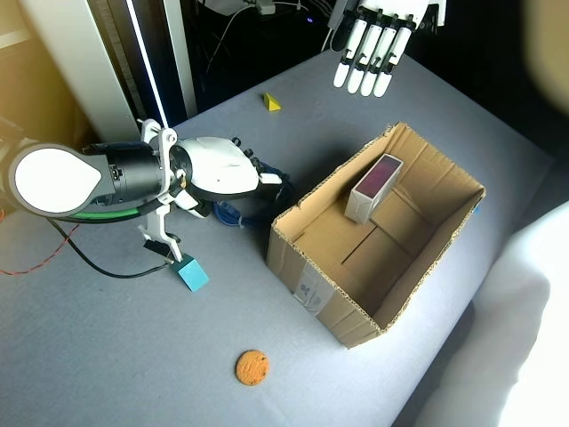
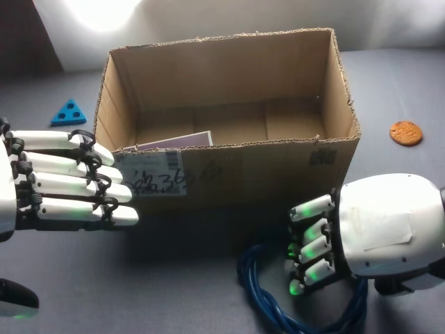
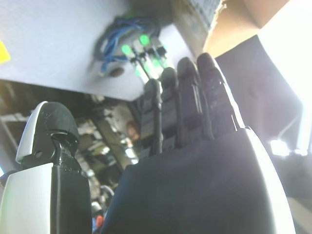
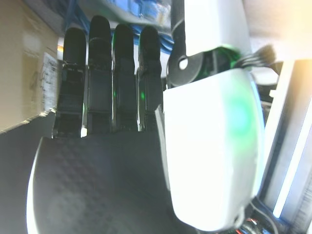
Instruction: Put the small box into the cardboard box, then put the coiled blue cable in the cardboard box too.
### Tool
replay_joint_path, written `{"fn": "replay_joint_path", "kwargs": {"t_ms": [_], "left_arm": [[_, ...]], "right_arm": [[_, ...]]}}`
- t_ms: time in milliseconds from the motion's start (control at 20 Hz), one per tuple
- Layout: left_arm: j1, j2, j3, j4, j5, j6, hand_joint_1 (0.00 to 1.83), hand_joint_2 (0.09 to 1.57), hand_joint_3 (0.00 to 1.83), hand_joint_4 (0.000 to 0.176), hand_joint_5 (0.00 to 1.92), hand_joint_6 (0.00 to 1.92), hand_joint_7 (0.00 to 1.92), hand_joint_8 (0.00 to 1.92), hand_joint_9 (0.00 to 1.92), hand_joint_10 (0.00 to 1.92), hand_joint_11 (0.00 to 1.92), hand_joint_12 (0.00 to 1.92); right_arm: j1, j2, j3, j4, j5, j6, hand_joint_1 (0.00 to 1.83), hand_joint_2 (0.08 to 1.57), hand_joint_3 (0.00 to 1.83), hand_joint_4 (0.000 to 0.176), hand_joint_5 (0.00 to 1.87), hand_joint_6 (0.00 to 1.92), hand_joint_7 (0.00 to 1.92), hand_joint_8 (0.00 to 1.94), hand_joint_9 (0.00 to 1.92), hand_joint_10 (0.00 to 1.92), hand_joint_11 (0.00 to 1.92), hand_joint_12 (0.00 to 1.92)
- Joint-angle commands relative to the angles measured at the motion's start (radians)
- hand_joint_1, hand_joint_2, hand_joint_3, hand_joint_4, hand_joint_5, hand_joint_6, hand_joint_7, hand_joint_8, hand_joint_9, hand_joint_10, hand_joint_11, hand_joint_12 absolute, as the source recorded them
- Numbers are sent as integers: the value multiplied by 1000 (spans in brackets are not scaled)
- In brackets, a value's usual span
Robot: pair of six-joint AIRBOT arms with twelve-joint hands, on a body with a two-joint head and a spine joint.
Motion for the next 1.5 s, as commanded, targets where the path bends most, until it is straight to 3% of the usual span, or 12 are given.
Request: {"fn": "replay_joint_path", "kwargs": {"t_ms": [0, 200, 450, 800, 950, 1050, 1150, 1200, 1250, 1300, 1350, 1450], "left_arm": [[-20, 10, -4, -57, -60, 0, 507, 1205, 2, 0, 256, 0, 263, 2, 248, 2, 0, 504], [-32, 2, -12, -56, -44, 10, 506, 1199, 0, 0, 271, 1, 266, 0, 249, 0, 0, 519], [-35, 2, -13, -49, -38, 3, 333, 1250, 4, 0, 204, 1, 228, 2, 219, 3, 0, 515], [-38, 2, -43, -38, -10, 3, 499, 1217, 0, 0, 261, 3, 262, 3, 242, 4, 0, 501], [-44, 2, -48, -42, 1, 3, 306, 1277, 7, 0, 176, 0, 188, 0, 178, 0, 0, 434], [-44, 2, -47, -42, 1, 3, 299, 1270, 1, 0, 197, 5, 215, 7, 203, 7, 0, 476], [-44, 2, -46, -42, 1, 3, 458, 1229, 3, 0, 282, 1, 289, 2, 269, 1, 0, 552], [-44, 2, -45, -42, 1, 3, 477, 1223, 0, 0, 289, 1, 299, 2, 282, 3, 0, 578], [-44, 2, -45, -41, 1, 3, 533, 1217, 0, 0, 293, 1, 299, 1, 272, 2, 0, 527], [-44, 2, -44, -41, 1, 3, 517, 1215, 0, 0, 307, 3, 311, 3, 283, 3, 0, 545], [-44, 2, -43, -40, 1, 3, 488, 1227, 3, 0, 296, 1, 295, 1, 263, 2, 0, 510], [-44, 2, -43, -38, 0, 3, 476, 1233, 4, 0, 293, 5, 300, 6, 267, 4, 0, 511]], "right_arm": [[-3, 6, 2, 40, 67, -4, 1373, 844, 6, 0, 672, 9, 597, 3, 624, 4, 172, 1037], [-13, 4, 3, 40, 67, -4, 1352, 832, 0, 0, 671, 4, 587, 1, 591, 12, 156, 1102], [-15, 4, 3, 40, 69, -4, 1441, 852, 4, 0, 659, 0, 609, 0, 631, 1, 297, 843], [-18, 5, 3, 40, 71, -4, 1379, 863, 2, 0, 679, 0, 638, 0, 685, 0, 273, 1076], [-19, 5, 3, 40, 79, -4, 1527, 892, 3, 0, 773, 5, 706, 3, 713, 6, 418, 834], [-20, 6, 3, 35, 106, 5, 1532, 943, 4, 0, 878, 5, 830, 4, 780, 7, 471, 785], [-20, 7, 2, 7, 143, 48, 1468, 937, 0, 0, 1079, 15, 1044, 9, 1012, 28, 755, 775], [-21, 10, -3, -2, 158, 58, 1414, 998, 3, 0, 1197, 473, 1325, 22, 1047, 734, 816, 793], [-22, 16, -14, -12, 166, 58, 1480, 1029, 1, 0, 1166, 571, 1259, 266, 1054, 811, 864, 1319], [-22, 22, -25, -22, 175, 58, 1498, 1021, 3, 0, 1158, 617, 1308, 241, 1089, 759, 909, 1348], [-23, 28, -36, -29, 186, 58, 1420, 1016, 0, 0, 1184, 653, 1335, 237, 1076, 849, 970, 982], [-22, 31, -46, -33, 190, 58, 1402, 1012, 0, 0, 1180, 640, 1327, 251, 1095, 902, 980, 838]]}}
